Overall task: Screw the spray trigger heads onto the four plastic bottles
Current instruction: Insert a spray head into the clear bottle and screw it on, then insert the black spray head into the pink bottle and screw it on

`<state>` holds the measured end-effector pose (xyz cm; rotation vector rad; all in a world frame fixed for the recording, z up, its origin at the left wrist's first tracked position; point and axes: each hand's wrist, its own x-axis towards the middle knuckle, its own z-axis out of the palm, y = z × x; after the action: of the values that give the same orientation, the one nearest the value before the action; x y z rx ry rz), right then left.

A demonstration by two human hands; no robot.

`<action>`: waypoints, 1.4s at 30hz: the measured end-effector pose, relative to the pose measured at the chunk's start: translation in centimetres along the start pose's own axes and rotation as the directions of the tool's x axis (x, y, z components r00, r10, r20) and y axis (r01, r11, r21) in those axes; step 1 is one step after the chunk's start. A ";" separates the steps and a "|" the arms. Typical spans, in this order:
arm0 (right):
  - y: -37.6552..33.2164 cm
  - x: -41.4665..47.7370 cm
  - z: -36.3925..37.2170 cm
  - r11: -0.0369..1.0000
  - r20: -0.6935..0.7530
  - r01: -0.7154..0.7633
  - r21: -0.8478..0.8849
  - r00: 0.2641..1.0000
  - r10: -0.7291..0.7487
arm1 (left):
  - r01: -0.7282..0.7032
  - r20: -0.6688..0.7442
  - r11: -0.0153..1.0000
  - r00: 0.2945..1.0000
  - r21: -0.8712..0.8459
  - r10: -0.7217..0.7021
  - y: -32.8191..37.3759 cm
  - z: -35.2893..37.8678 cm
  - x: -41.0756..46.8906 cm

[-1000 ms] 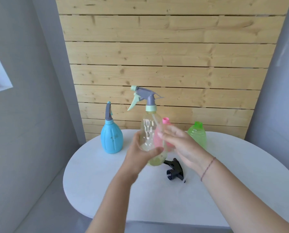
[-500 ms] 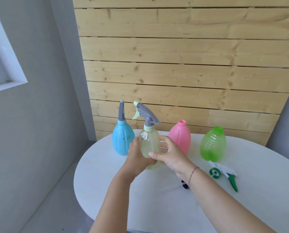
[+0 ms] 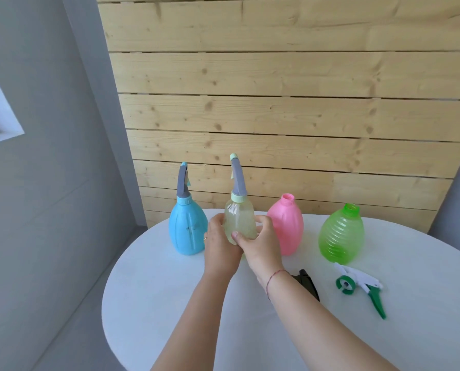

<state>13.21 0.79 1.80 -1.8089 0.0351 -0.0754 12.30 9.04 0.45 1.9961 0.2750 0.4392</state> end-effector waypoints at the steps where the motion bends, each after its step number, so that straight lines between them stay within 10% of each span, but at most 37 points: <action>1: 0.0 0.2 0.2 1.000 -0.001 -0.006 -0.004 1.000 0.006 | 0.010 0.002 1.000 1.000 -0.018 -0.010 0.0 0.1 0.1; 19: 0.1 0.7 0.8 0.993 0.061 -0.110 -0.045 0.992 0.112 | 0.125 0.174 0.992 0.977 -0.006 -0.122 0.3 0.3 0.6; 30: 0.6 -3.6 -5.4 0.984 0.133 -0.034 -0.174 0.989 0.058 | -0.009 -0.124 0.983 0.992 0.185 0.032 2.1 -0.8 -4.1; 42: 2.9 -5.2 -18.9 0.983 -0.114 -0.160 -0.091 0.982 0.150 | -0.174 0.221 0.936 0.969 0.305 0.108 4.1 2.6 -11.0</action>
<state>6.79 -17.94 3.23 -1.8941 0.2602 -0.0605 3.41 0.90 0.98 2.3732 0.0776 0.2910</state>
